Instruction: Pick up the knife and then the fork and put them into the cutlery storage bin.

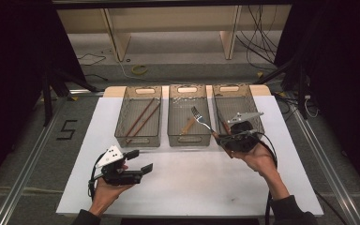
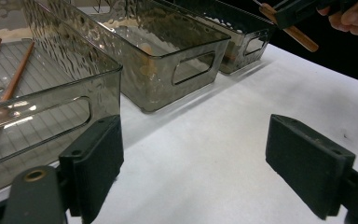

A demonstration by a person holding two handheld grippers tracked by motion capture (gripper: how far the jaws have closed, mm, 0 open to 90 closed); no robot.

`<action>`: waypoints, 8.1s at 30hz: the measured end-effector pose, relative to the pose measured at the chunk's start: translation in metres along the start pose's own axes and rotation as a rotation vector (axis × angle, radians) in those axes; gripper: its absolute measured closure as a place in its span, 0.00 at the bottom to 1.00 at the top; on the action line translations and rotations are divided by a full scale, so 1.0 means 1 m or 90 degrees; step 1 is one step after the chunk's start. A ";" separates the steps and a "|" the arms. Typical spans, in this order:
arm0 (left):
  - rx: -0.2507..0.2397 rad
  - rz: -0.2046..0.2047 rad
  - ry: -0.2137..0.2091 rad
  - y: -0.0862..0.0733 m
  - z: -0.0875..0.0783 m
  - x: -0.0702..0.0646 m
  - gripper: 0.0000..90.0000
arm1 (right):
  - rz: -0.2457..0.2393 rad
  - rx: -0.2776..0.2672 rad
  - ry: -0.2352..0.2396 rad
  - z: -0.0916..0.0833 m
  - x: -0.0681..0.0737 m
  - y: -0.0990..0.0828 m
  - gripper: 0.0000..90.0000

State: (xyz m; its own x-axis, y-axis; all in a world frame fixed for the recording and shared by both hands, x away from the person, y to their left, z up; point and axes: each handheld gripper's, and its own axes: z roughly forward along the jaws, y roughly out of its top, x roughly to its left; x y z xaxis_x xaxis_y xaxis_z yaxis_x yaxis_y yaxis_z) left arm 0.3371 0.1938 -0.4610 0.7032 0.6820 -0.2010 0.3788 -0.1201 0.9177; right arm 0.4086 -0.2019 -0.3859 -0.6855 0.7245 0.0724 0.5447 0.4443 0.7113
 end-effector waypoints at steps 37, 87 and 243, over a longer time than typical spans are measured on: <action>0.003 0.000 0.002 -0.001 0.001 0.001 0.21 | 0.087 -0.024 -0.063 0.000 -0.056 0.005 0.86; 0.000 -0.003 0.004 -0.001 0.001 0.003 0.21 | 0.166 0.049 -0.142 0.030 -0.110 0.040 0.86; 0.032 0.001 -0.040 -0.003 0.004 -0.002 0.20 | 0.058 -0.208 0.065 -0.012 0.030 -0.102 0.27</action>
State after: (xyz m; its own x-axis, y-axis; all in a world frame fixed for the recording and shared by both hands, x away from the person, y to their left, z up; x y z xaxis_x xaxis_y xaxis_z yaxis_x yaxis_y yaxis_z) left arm 0.3368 0.1901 -0.4647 0.7394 0.6355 -0.2223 0.4062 -0.1577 0.9001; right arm 0.3267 -0.2320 -0.4479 -0.6955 0.6891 0.2037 0.4333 0.1760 0.8839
